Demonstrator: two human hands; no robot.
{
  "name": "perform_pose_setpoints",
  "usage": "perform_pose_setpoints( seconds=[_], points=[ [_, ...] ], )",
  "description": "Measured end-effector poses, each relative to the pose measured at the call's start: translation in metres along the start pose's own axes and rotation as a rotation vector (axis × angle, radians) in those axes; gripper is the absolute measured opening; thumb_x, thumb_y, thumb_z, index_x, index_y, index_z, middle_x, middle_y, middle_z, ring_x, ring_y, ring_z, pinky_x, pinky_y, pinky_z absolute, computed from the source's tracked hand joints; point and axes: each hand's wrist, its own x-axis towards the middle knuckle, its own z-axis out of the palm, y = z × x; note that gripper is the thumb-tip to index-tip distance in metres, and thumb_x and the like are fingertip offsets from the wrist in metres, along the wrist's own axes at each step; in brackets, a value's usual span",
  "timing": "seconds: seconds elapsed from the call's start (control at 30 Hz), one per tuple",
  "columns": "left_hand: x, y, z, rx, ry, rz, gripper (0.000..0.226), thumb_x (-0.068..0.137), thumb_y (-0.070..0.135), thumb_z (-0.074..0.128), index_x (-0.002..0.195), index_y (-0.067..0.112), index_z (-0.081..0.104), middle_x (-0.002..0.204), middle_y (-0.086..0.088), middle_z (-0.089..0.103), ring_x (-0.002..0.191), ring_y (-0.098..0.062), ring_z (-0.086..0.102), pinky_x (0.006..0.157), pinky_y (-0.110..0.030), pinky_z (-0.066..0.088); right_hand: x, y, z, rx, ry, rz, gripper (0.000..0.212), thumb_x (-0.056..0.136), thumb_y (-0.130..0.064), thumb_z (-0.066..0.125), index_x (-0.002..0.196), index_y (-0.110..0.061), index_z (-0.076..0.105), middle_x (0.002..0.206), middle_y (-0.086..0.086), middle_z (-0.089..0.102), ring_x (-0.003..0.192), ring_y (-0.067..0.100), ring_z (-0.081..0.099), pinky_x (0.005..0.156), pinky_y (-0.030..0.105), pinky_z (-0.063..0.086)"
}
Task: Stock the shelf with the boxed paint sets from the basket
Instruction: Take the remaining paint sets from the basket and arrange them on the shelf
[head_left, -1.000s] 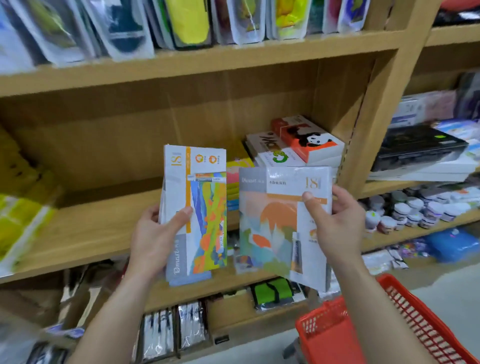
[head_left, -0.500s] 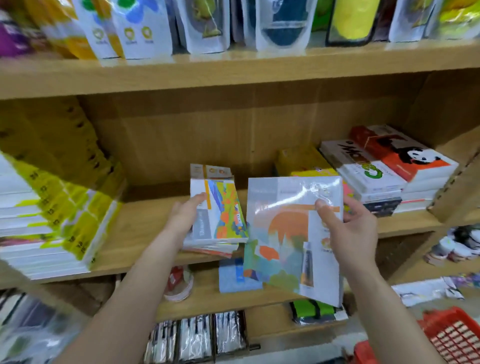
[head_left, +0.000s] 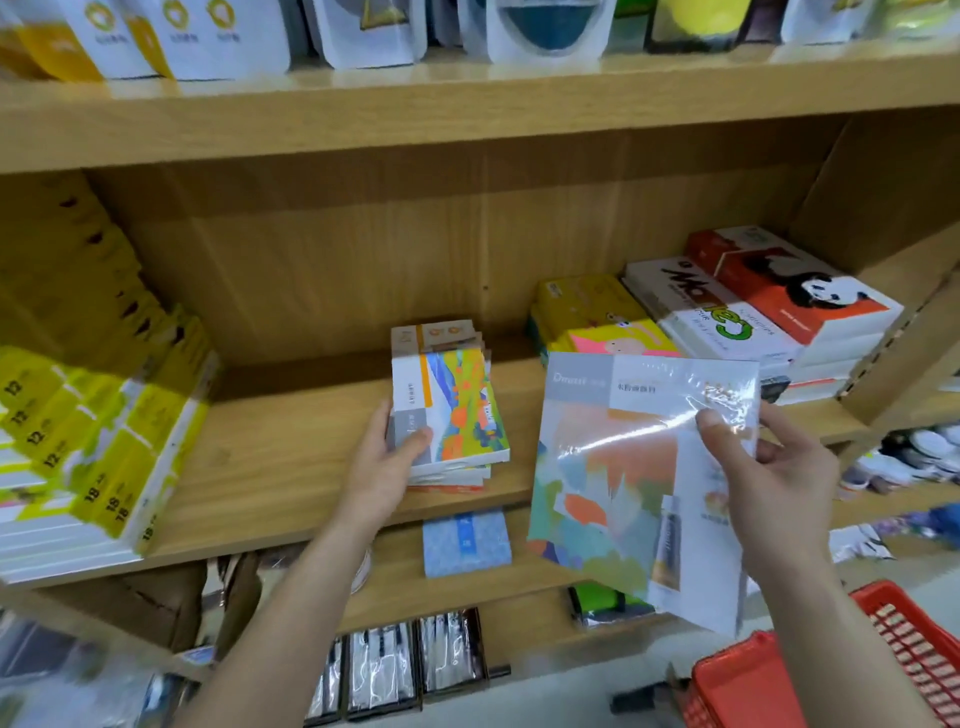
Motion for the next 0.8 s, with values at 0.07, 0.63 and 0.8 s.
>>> perform_pose_setpoints(
  seconds=[0.07,0.63,0.8],
  points=[
    [-0.001,0.002,0.017,0.0,0.018,0.02,0.036,0.098,0.02,0.062,0.127,0.035,0.047,0.115,0.009,0.067,0.098,-0.009,0.068,0.079,-0.027,0.057,0.0,0.005,-0.012,0.0,0.004,0.002,0.015,0.095,-0.024,0.076,0.108,-0.018,0.077,0.061,-0.014,0.073,0.054,0.007,0.064,0.044,0.02,0.049],
    [0.007,0.043,0.094,0.078,0.018,0.006,0.062,0.101,0.025,0.056,0.155,0.01,0.03,0.144,-0.001,0.051,0.126,-0.017,0.053,0.092,-0.015,0.04,-0.003,0.022,-0.085,0.127,-0.221,0.062,0.014,0.093,-0.01,0.075,0.103,-0.02,0.077,0.084,-0.008,0.083,0.073,0.007,0.077,0.062,0.022,0.06],
    [-0.071,0.019,0.054,0.185,-0.016,0.1,0.034,0.101,0.03,0.055,0.135,0.024,0.056,0.129,0.008,0.063,0.123,-0.012,0.058,0.097,-0.022,0.045,-0.013,0.004,-0.043,0.154,-0.339,0.033,0.015,0.094,-0.011,0.076,0.102,-0.024,0.076,0.075,-0.014,0.081,0.06,0.0,0.071,0.05,0.018,0.053]
  ],
)
